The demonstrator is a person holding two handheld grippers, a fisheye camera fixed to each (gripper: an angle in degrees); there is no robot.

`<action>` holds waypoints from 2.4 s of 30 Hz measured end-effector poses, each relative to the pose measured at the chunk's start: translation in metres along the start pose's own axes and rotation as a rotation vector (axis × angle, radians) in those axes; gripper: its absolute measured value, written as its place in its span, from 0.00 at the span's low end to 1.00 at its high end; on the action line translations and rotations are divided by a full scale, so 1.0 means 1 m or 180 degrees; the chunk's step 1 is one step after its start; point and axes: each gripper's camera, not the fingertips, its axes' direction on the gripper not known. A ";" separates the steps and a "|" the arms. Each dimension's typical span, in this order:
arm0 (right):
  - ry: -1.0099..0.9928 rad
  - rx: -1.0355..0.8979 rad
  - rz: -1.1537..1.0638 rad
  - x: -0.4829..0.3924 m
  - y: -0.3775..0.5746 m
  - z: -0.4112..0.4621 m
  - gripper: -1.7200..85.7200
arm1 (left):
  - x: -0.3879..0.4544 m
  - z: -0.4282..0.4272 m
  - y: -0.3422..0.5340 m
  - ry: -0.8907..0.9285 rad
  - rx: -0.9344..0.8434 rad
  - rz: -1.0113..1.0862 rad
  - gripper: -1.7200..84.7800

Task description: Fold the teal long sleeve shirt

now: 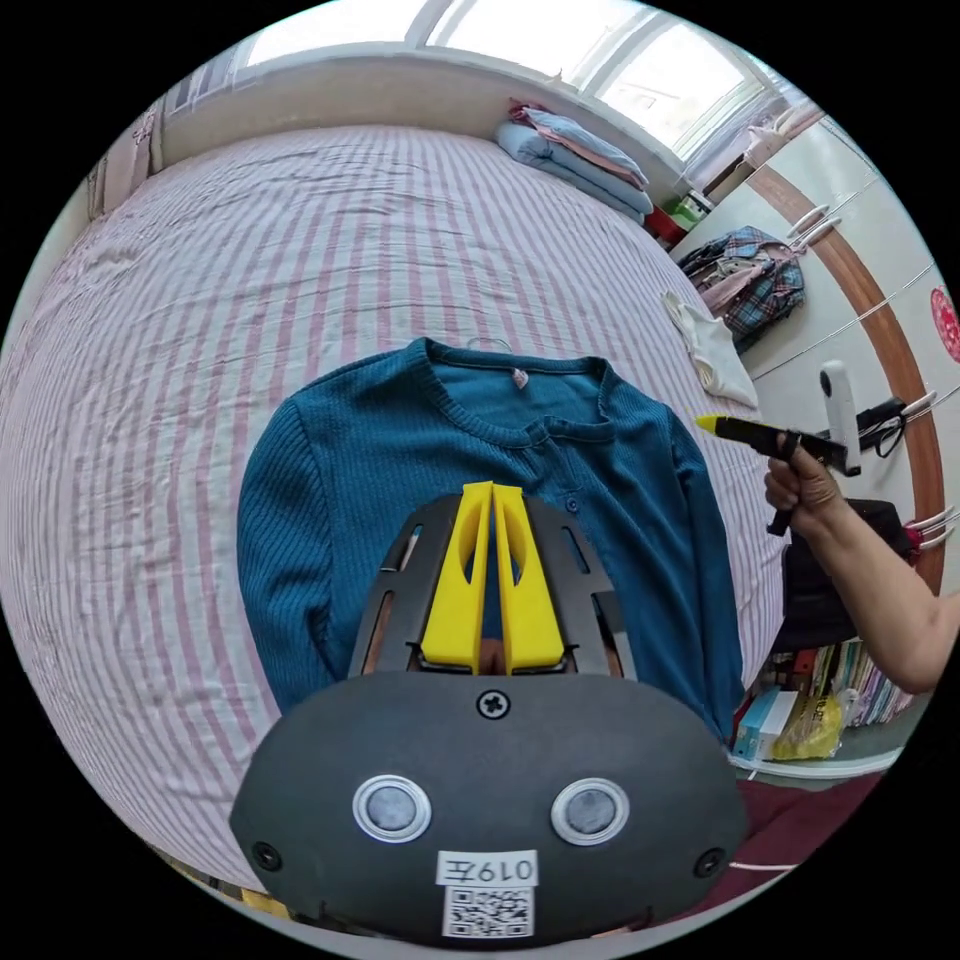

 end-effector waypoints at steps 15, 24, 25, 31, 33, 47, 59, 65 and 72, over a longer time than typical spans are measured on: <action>0.0266 -0.0313 0.0056 0.044 -0.004 0.048 0.14 | 0.119 0.080 -0.079 0.0636 -0.0301 0.0925 0.03; -0.0983 -0.0414 0.0322 0.120 -0.002 0.055 0.12 | 0.110 0.115 -0.124 0.0753 -0.0351 0.0653 0.03; -0.1007 -0.0471 0.0303 0.123 -0.001 0.061 0.11 | 0.110 0.116 -0.126 0.0751 -0.0353 0.0630 0.03; -0.0944 -0.0383 0.0060 0.125 0.003 0.064 0.02 | 0.103 0.124 -0.140 0.0561 -0.0474 0.0522 0.03; -0.0750 -0.0159 0.0016 0.127 0.002 0.048 0.02 | 0.106 0.119 -0.148 0.0536 -0.0349 0.0514 0.03; -0.0523 -0.0338 0.0158 0.150 0.004 0.066 0.12 | 0.125 0.132 -0.181 0.0318 -0.0713 0.0578 0.03; 0.0922 -0.0266 0.0216 0.100 0.176 0.012 0.02 | 0.176 0.053 -0.126 0.0616 -0.0301 0.1019 0.03; 0.0349 -0.0581 0.0645 0.078 0.267 0.013 0.05 | 0.209 0.046 -0.038 0.0682 -0.0812 0.1021 0.03; 0.0174 -0.0835 0.0888 0.086 0.340 0.015 0.10 | 0.229 0.030 -0.005 0.0622 -0.1067 0.0963 0.03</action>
